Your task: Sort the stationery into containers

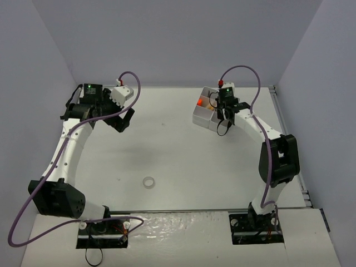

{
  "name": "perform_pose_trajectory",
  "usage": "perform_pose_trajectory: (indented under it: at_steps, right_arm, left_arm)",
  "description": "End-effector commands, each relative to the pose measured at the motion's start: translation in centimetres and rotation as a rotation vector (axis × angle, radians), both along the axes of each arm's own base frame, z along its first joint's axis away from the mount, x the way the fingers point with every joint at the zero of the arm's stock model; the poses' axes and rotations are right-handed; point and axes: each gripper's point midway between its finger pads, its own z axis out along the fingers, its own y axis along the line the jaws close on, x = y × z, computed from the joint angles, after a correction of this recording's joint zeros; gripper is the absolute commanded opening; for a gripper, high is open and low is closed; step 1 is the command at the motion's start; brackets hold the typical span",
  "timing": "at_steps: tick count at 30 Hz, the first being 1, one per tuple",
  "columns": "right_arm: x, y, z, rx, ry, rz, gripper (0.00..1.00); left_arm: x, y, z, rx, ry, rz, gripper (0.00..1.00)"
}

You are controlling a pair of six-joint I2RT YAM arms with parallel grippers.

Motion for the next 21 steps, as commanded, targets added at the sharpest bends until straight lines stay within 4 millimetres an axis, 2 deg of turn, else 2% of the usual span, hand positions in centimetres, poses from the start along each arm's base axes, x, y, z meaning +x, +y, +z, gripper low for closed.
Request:
perform_pose_trajectory:
  at_steps: [1,5,8,11,13,15,17,20,21]
  right_arm:
    - [1.1,0.4,0.9,0.008,-0.038,0.009,0.0]
    - [1.1,0.1,-0.5,-0.015,-0.021,0.014,0.0]
    - [1.5,0.0,-0.7,-0.03,-0.027,0.008,0.02]
    - [1.5,0.0,-1.0,-0.035,-0.022,0.01,0.24]
    - [1.3,0.1,-0.8,-0.029,-0.025,0.014,0.45]
    - [1.0,0.0,-0.4,-0.026,-0.03,0.01,0.55]
    - [0.9,0.0,0.5,-0.017,-0.049,0.011,0.62]
    - [0.7,0.6,2.4,-0.009,-0.087,0.028,0.64]
    - [0.4,1.1,4.1,-0.013,-0.121,0.044,0.64]
  left_arm:
    - [0.3,0.5,2.7,0.012,-0.099,0.002,0.97]
    - [0.4,0.5,3.1,0.011,-0.109,0.005,0.97]
    - [0.4,0.5,3.1,0.009,-0.108,0.006,0.97]
    - [0.2,0.6,3.1,0.013,-0.105,0.005,0.97]
    - [0.1,0.7,3.2,0.02,-0.107,0.005,0.97]
    - [0.1,0.8,3.3,0.025,-0.111,0.006,0.97]
    - [0.1,0.8,3.3,0.027,-0.107,0.009,0.97]
    - [0.1,0.8,3.3,0.023,-0.103,0.014,0.97]
    - [0.1,0.8,3.3,0.022,-0.102,0.018,0.97]
